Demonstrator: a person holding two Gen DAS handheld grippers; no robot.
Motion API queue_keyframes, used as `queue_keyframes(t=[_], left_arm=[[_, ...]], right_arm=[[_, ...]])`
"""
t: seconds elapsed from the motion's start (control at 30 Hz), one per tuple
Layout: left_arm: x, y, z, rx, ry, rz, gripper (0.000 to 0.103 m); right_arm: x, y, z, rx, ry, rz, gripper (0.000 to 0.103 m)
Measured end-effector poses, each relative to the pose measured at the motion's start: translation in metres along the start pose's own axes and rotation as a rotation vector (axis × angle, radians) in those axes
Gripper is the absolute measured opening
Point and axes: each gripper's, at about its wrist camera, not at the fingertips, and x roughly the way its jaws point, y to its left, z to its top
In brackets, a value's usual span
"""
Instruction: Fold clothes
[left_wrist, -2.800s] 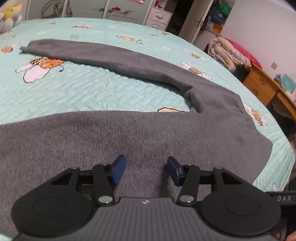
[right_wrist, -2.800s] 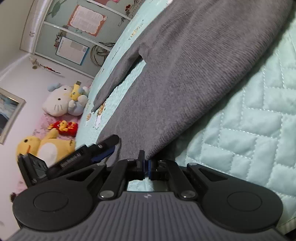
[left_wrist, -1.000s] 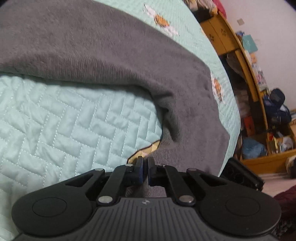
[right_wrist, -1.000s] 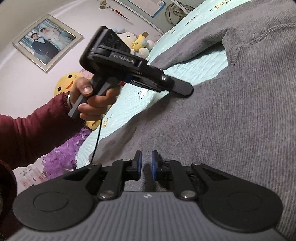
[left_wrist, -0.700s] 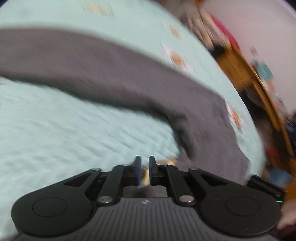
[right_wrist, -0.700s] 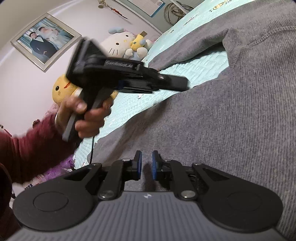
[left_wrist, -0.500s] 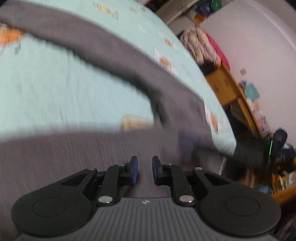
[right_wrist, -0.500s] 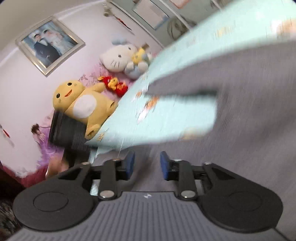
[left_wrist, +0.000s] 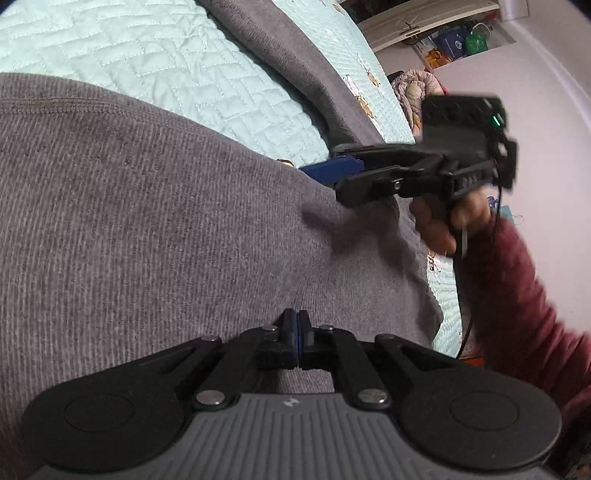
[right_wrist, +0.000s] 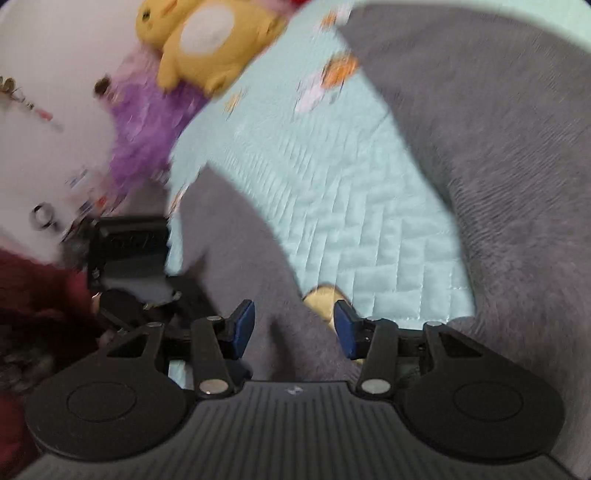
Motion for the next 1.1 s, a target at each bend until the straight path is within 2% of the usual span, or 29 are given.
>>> queue_keyframes(t=[0.17, 0.3, 0.37, 0.47, 0.5, 0.67, 1.03, 1.1], left_arm=[[-0.006, -0.006, -0.007, 0.047, -0.04, 0.017, 0.005], [-0.008, -0.008, -0.011, 0.081, -0.065, 0.02, 0.005], [-0.009, -0.004, -0.01, 0.069, -0.064, 0.0, 0.005], [-0.011, -0.002, -0.006, 0.073, -0.061, -0.011, 0.006], [-0.012, 0.0, -0.004, 0.076, -0.061, -0.013, 0.006], [-0.005, -0.001, -0.001, 0.073, -0.064, -0.017, 0.006], [0.001, -0.004, -0.003, -0.005, -0.051, -0.017, 0.006], [0.0, -0.003, -0.004, -0.024, -0.051, -0.018, 0.006]], right_arm=[[0.031, -0.001, 0.038, -0.04, 0.286, 0.089, 0.048], [0.057, -0.006, 0.056, -0.044, 0.434, 0.168, 0.047], [0.066, -0.012, 0.061, -0.022, 0.459, 0.204, 0.043], [0.064, -0.016, 0.06, -0.007, 0.441, 0.183, 0.015], [0.06, -0.013, 0.058, -0.011, 0.421, 0.153, 0.004], [0.038, 0.025, 0.04, -0.124, 0.252, -0.041, 0.003], [0.054, 0.151, -0.046, -0.553, 0.0, -0.753, 0.001], [0.064, 0.162, -0.062, -0.641, -0.031, -0.871, 0.001]])
